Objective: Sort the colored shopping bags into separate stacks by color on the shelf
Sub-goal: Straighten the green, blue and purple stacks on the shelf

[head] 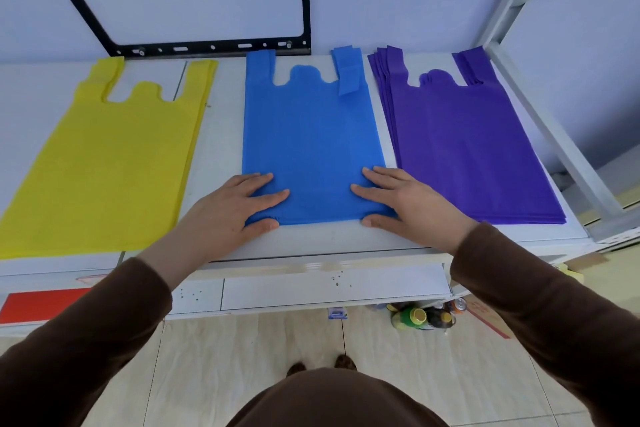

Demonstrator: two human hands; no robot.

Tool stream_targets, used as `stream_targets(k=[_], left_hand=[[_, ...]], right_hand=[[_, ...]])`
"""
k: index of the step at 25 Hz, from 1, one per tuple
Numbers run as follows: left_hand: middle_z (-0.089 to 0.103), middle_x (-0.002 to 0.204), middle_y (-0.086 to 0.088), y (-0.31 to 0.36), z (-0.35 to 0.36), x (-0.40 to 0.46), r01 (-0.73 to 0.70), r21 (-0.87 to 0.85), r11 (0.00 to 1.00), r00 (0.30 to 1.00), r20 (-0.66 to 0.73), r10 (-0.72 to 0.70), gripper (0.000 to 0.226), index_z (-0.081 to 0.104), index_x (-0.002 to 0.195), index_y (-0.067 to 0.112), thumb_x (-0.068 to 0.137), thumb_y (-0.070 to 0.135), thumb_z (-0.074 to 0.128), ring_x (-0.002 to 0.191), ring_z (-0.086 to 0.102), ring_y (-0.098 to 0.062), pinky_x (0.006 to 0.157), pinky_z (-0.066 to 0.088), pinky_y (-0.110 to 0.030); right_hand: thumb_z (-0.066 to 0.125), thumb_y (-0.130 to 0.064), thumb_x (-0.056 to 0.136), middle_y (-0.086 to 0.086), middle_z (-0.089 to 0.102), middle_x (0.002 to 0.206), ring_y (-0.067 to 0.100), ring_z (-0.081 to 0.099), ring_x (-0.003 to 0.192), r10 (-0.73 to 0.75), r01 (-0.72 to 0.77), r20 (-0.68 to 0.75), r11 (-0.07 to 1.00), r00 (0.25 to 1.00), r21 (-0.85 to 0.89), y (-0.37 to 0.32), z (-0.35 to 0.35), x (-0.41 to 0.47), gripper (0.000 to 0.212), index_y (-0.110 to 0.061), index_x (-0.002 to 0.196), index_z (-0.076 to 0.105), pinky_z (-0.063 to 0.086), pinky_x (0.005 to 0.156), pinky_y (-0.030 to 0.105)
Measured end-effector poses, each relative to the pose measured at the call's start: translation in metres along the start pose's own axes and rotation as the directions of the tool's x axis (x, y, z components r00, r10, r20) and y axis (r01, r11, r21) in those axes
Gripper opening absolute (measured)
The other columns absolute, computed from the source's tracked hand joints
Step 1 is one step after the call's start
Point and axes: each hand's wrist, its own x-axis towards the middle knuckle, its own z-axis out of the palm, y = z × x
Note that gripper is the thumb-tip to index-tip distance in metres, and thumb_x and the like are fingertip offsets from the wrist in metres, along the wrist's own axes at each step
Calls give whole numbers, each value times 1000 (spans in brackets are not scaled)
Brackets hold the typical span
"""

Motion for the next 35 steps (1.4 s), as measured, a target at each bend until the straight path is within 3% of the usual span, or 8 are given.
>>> stream_targets(k=[8, 12, 17, 23, 25, 28, 31, 35], left_hand=[[25, 160, 7, 2, -8, 4, 23, 4, 1000, 999, 27, -23, 69, 33, 148, 44, 86, 75, 31, 147, 22, -15, 117, 21, -30], [25, 160, 3, 8, -12, 8, 43, 82, 996, 998, 32, -46, 85, 31, 149, 42, 75, 81, 17, 145, 25, -19, 118, 23, -34], [32, 153, 5, 21, -28, 21, 72, 32, 997, 994, 80, -74, 91, 42, 141, 41, 68, 92, 23, 140, 28, -18, 114, 27, -35], [41, 145, 2, 107, -47, 122, -9, -285, 958, 1000, -26, 2, 50, 41, 140, 25, 95, 45, 52, 132, 41, -18, 105, 36, -31], [42, 143, 0, 133, -49, 168, 72, -490, 869, 997, 50, -54, 47, 40, 139, 24, 96, 38, 53, 126, 47, -17, 97, 42, -31], [39, 146, -2, 157, -56, 232, 269, -806, 527, 958, 171, -229, 53, 36, 144, 20, 95, 26, 56, 122, 44, -16, 98, 38, -29], [35, 150, -8, 165, -58, 269, 404, -876, 265, 880, 292, -374, 61, 29, 150, 12, 96, 17, 56, 128, 40, -21, 102, 36, -30], [44, 134, -5, 160, -53, 289, 451, -888, 87, 819, 373, -437, 46, 40, 141, 6, 96, 8, 53, 121, 45, -19, 101, 39, -26]], right_hand=[[39, -65, 89, -3, 37, 154, 18, 31, 139, -4, 2, -66, 999, 998, -40, -6, 2, -1, 64, -35, 145, 40, 44, 107, 39], [38, -65, 89, -3, 30, 158, 18, 21, 144, 27, -27, -45, 1000, 999, 5, -4, 2, 1, 69, -32, 149, 34, 36, 114, 39], [46, -62, 90, -4, 27, 159, 16, 18, 145, 41, -39, -77, 998, 996, 39, -9, -7, -7, 70, -30, 150, 32, 27, 117, 31], [55, -43, 94, 0, 44, 148, 24, 35, 137, 503, -452, -264, 861, 823, 232, 75, -56, -51, 56, -25, 145, 42, 33, 111, 37], [57, -37, 94, 6, 48, 145, 28, 43, 134, 635, -567, -244, 769, 733, 295, 113, -67, -54, 55, -20, 144, 42, 35, 111, 40], [56, -30, 95, 9, 45, 148, 28, 43, 135, 758, -637, -164, 627, 631, 448, 157, -83, -33, 57, -14, 146, 39, 32, 113, 36], [52, -23, 94, 14, 43, 149, 32, 42, 135, 830, -707, -61, 509, 555, 490, 189, -94, -4, 56, -8, 146, 36, 33, 112, 35], [50, -15, 91, 15, 46, 144, 35, 47, 129, 867, -736, -8, 428, 499, 525, 212, -96, 28, 56, -6, 144, 35, 38, 108, 39]])
